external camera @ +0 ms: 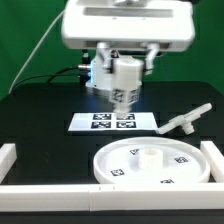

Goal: Assemble round table

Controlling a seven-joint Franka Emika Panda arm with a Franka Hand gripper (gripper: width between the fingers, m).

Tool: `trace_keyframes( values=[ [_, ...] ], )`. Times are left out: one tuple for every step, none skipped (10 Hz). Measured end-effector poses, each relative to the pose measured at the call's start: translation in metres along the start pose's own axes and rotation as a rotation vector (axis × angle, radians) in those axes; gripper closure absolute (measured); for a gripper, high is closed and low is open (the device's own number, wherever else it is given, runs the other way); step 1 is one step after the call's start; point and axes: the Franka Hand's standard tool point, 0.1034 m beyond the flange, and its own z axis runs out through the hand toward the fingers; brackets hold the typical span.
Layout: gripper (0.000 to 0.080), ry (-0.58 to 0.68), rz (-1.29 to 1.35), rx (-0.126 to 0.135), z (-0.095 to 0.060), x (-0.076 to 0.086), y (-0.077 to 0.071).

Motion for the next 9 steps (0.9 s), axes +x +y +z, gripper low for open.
trace_keyframes(
  values=[
    [0.0392,-0.015,-0.011,-0.001,0.004,-0.009,0.01],
    [0.0392,-0.038,0.017,0.007,0.007,-0.015,0.011],
    [0.0392,-0.032,0.054,0.016,0.005,-0.01,-0.007],
    [0.0392,-0.035,0.018,0.017,0.006,-0.011,-0.012],
    [0.0392,-0.039,0.034,0.008,0.008,-0.013,-0.005],
    [0.0392,-0.032,0.056,0.016,0.012,-0.016,-0.014],
    [0.0392,-0.055,0.064,0.035,0.02,-0.026,-0.026],
    [0.0392,-0.066,0.064,0.045,0.024,-0.03,-0.029],
    [0.0392,-0.083,0.075,0.054,0.026,-0.034,-0.031]
  ],
)
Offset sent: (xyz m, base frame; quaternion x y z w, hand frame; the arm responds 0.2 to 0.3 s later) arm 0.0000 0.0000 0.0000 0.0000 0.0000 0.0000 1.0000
